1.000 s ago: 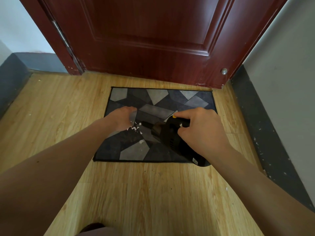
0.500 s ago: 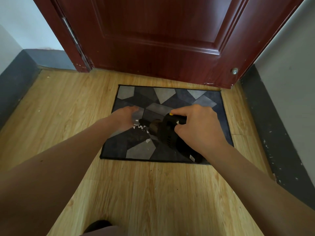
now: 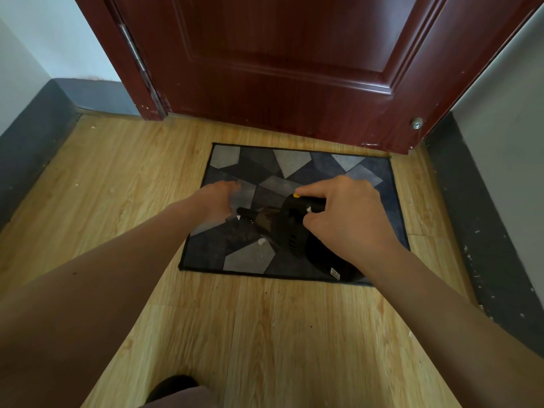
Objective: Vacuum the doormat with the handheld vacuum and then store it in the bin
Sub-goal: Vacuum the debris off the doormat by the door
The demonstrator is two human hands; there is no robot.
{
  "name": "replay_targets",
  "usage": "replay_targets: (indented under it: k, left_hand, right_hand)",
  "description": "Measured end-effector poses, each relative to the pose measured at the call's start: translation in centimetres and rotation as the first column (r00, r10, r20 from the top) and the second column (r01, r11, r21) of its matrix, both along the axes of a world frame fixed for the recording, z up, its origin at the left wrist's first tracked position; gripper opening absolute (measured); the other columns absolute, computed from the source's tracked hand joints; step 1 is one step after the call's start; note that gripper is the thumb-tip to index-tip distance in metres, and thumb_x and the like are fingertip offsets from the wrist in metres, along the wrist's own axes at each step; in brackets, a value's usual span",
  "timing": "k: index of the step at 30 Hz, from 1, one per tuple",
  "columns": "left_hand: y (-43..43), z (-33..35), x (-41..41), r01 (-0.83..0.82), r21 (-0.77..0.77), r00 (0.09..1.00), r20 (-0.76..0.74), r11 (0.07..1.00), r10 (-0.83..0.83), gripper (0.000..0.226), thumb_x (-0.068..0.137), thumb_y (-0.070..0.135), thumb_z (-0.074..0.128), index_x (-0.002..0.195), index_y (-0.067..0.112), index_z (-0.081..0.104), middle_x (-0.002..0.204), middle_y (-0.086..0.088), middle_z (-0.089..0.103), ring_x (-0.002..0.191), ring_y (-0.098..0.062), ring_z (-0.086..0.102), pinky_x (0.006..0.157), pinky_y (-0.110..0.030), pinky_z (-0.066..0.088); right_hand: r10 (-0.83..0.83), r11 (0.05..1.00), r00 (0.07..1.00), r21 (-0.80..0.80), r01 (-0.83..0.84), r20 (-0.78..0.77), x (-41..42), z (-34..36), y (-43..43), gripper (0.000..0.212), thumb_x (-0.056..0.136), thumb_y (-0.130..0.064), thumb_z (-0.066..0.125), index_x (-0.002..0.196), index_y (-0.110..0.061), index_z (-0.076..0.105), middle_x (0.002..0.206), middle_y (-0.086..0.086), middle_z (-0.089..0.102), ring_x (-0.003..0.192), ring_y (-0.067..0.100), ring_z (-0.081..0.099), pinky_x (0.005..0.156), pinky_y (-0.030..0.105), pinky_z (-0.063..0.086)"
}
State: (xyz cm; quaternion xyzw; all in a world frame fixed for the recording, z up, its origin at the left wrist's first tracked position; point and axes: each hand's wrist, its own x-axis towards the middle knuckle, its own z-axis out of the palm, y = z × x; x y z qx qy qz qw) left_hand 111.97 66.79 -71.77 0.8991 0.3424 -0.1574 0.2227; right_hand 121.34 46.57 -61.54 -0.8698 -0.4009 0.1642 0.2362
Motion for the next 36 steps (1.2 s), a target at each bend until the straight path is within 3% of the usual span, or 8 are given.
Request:
replay_targets:
  k: [4, 9, 14, 18, 25, 36]
  left_hand:
    - [-0.2, 0.3, 0.3, 0.011, -0.014, 1.000, 0.001, 1.000, -0.011, 0.057, 0.090, 0.012, 0.054, 0.143, 0.015, 0.035, 0.141, -0.012, 0.045, 0.127, -0.028, 0.046, 0.101, -0.031, 0.037]
    - [-0.8, 0.5, 0.8, 0.007, 0.027, 0.999, -0.039, 1.000, -0.006, 0.048, 0.092, 0.006, 0.049, 0.140, 0.006, 0.039, 0.138, -0.017, 0.048, 0.125, -0.029, 0.048, 0.100, -0.031, 0.039]
    - [-0.6, 0.6, 0.4, 0.000, -0.008, 1.000, 0.002, 1.000, 0.000, 0.059, 0.089, 0.005, 0.054, 0.145, 0.013, 0.033, 0.143, -0.013, 0.043, 0.128, -0.028, 0.045, 0.102, -0.030, 0.038]
    - [-0.9, 1.1, 0.4, -0.013, -0.027, 1.000, 0.011, 1.000, 0.013, 0.067, 0.089, 0.003, 0.053, 0.148, 0.018, 0.025, 0.151, -0.010, 0.032, 0.136, -0.027, 0.036, 0.106, -0.031, 0.034]
    - [-1.9, 2.2, 0.8, 0.024, -0.005, 1.000, 0.004, 1.000, -0.024, 0.050, 0.093, 0.007, 0.049, 0.141, 0.006, 0.036, 0.144, -0.016, 0.041, 0.132, -0.030, 0.041, 0.104, -0.032, 0.035]
    - [-1.6, 1.7, 0.8, 0.031, -0.025, 0.999, -0.007, 0.999, -0.031, 0.061, 0.089, 0.004, 0.053, 0.145, 0.013, 0.029, 0.147, -0.015, 0.038, 0.132, -0.030, 0.040, 0.103, -0.033, 0.038]
  right_hand:
    - [0.018, 1.000, 1.000, -0.019, -0.018, -0.013, -0.1, 0.2, -0.4, 0.042, 0.078, -0.013, 0.062, 0.115, -0.033, 0.066, 0.103, 0.000, 0.071, 0.087, 0.020, 0.064, 0.077, 0.036, 0.056]
    - [0.037, 0.999, 0.999, -0.034, -0.037, -0.003, -0.3, 0.4, -0.9, 0.042, 0.079, -0.014, 0.062, 0.116, -0.034, 0.066, 0.102, -0.001, 0.070, 0.085, 0.019, 0.064, 0.075, 0.032, 0.056]
    - [0.019, 1.000, 0.999, -0.015, -0.018, 0.047, 0.0, 0.2, -1.1, 0.040, 0.080, -0.012, 0.060, 0.114, -0.032, 0.067, 0.099, 0.001, 0.071, 0.081, 0.023, 0.064, 0.071, 0.036, 0.055]
    - [0.006, 1.000, 0.996, 0.011, -0.007, 0.090, 0.2, 0.3, -1.2, 0.030, 0.078, -0.010, 0.060, 0.101, -0.025, 0.073, 0.094, 0.006, 0.071, 0.074, 0.022, 0.063, 0.067, 0.039, 0.056]
    - [0.008, 1.000, 0.999, -0.022, -0.008, 0.034, -0.1, 0.1, -1.2, 0.042, 0.079, -0.012, 0.061, 0.115, -0.033, 0.067, 0.100, 0.001, 0.071, 0.084, 0.023, 0.065, 0.072, 0.037, 0.056]
    - [0.020, 0.998, 0.997, -0.055, -0.016, 0.072, 0.1, -0.3, -1.5, 0.042, 0.080, -0.015, 0.062, 0.117, -0.034, 0.065, 0.101, 0.002, 0.071, 0.083, 0.021, 0.065, 0.068, 0.029, 0.053]
